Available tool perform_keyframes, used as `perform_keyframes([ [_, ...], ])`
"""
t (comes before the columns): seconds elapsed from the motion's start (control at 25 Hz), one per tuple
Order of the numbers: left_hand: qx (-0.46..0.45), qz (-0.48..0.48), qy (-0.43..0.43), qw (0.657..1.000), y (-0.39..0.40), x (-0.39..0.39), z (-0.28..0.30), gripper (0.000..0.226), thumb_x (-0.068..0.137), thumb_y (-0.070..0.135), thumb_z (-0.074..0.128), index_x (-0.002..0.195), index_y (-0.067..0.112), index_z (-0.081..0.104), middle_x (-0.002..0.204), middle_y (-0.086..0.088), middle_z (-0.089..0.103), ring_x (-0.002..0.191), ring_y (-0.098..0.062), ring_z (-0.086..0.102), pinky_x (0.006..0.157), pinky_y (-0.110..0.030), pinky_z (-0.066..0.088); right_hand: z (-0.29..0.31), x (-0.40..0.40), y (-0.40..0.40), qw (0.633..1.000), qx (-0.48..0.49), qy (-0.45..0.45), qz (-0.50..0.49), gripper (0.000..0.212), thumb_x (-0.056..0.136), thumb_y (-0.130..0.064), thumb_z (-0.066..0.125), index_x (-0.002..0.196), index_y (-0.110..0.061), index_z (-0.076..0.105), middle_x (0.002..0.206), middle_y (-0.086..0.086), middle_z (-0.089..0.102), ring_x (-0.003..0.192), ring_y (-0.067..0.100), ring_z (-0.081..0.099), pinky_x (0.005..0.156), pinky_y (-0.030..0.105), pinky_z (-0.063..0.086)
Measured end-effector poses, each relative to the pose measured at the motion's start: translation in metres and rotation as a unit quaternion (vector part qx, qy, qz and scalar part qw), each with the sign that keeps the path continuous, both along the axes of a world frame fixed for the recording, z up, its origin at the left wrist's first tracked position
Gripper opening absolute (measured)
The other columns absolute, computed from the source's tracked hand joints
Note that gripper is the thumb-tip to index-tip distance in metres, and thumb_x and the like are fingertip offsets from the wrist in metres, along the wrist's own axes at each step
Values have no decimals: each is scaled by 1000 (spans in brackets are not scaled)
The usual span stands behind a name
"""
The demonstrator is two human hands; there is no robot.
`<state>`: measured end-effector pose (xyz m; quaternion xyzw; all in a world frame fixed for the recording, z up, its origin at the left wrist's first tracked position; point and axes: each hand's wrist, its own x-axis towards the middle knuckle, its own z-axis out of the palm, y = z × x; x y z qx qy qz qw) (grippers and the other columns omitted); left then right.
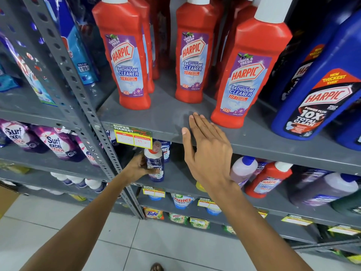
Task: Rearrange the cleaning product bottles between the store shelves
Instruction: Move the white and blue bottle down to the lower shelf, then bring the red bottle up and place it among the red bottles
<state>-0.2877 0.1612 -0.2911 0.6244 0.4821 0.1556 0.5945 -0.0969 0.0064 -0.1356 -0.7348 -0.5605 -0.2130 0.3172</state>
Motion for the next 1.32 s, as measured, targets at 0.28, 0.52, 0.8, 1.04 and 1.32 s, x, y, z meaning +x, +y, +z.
perform_keyframes([
  [0.28,16,213,57,975,-80,-5,-18,56,71,11,99,114,-2,65,109,-26,75,95,-35,70,88,-40,61,-41,23,-61,978,101,70,168,45,109,-20,59,152,-7,59,162,7,58,157,22,48,131,47,35],
  [0.52,47,84,34,995,-240,116,-32,24,79,9,96,88,10,74,90,-18,82,88,-35,82,86,-50,64,-154,131,-222,971,2,239,-5,45,106,-20,59,150,-10,61,158,0,62,149,23,58,120,55,49],
  [0.8,113,-22,-76,990,-273,299,-3,91,80,1,93,157,-3,44,155,2,53,140,-9,52,120,-13,40,-226,248,-249,930,-176,308,-100,64,110,-32,56,164,-3,38,173,15,40,162,33,38,132,52,35],
  [1.04,100,-1,-24,995,-254,360,-29,79,81,-14,86,147,-6,45,128,-13,68,112,-25,65,97,-10,55,-276,276,-234,921,-273,273,-57,60,108,-16,61,160,6,40,170,25,40,161,42,38,132,58,34],
  [1.32,85,10,-43,995,-238,351,-58,66,83,0,90,139,14,58,128,-14,76,113,-21,76,108,-48,61,-296,284,-236,926,-295,230,-56,62,116,-31,39,170,-6,21,181,11,20,170,26,17,140,43,16],
])
